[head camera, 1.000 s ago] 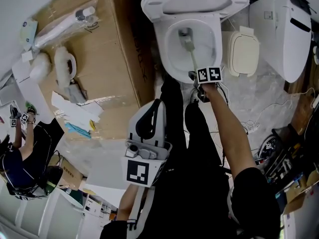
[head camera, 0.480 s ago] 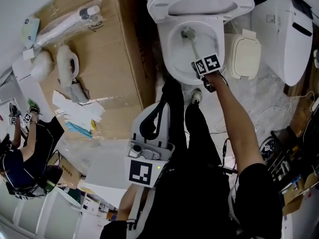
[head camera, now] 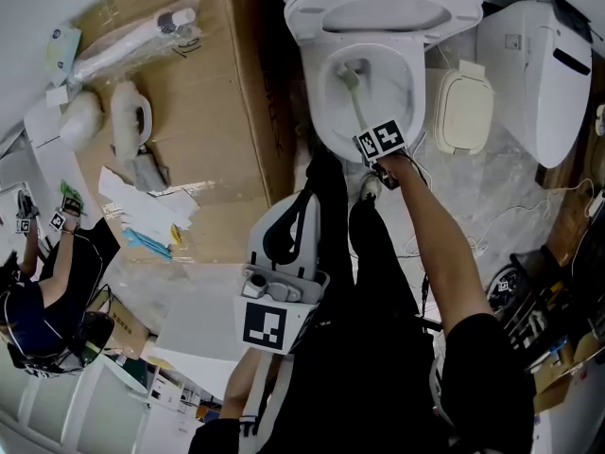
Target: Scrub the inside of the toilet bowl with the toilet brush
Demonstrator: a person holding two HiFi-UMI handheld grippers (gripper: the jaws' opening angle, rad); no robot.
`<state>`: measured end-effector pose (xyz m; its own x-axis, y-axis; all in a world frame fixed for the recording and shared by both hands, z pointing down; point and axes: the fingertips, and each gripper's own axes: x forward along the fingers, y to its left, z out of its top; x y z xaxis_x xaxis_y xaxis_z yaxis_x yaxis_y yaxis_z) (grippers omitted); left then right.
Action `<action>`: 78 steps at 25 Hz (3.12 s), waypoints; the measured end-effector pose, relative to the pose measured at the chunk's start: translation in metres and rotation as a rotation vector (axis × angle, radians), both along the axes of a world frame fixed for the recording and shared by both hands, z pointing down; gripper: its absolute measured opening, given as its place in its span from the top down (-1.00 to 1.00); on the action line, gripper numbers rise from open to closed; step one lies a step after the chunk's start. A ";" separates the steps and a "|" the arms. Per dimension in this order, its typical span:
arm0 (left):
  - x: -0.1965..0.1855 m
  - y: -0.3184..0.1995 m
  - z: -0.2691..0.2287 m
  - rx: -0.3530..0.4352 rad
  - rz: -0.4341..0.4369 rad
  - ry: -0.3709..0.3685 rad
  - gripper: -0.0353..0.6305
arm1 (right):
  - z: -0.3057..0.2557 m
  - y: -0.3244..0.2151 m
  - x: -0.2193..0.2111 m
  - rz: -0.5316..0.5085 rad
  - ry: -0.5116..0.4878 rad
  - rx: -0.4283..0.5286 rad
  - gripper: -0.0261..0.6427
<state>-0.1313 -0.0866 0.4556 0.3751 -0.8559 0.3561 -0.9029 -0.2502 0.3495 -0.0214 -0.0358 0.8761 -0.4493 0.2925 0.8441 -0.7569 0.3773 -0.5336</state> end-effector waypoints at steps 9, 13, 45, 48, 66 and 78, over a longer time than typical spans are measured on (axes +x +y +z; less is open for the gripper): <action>0.020 0.018 -0.014 0.049 0.004 0.004 0.87 | -0.014 0.033 0.040 0.055 0.045 0.007 0.87; 0.032 0.030 -0.033 0.098 -0.003 0.011 0.87 | -0.055 0.035 0.051 0.133 -0.008 0.069 0.87; 0.104 0.154 -0.256 0.358 0.092 -0.014 0.87 | -0.565 0.107 0.129 0.526 -0.401 0.748 0.86; 0.097 0.148 -0.256 0.370 0.104 -0.008 0.87 | -0.574 0.108 0.125 0.536 -0.400 0.767 0.86; 0.079 0.130 -0.265 0.397 0.123 -0.006 0.87 | -0.584 0.096 0.095 0.561 -0.419 0.781 0.87; 0.085 0.131 -0.269 0.406 0.111 -0.004 0.87 | -0.585 0.103 0.095 0.538 -0.437 0.777 0.87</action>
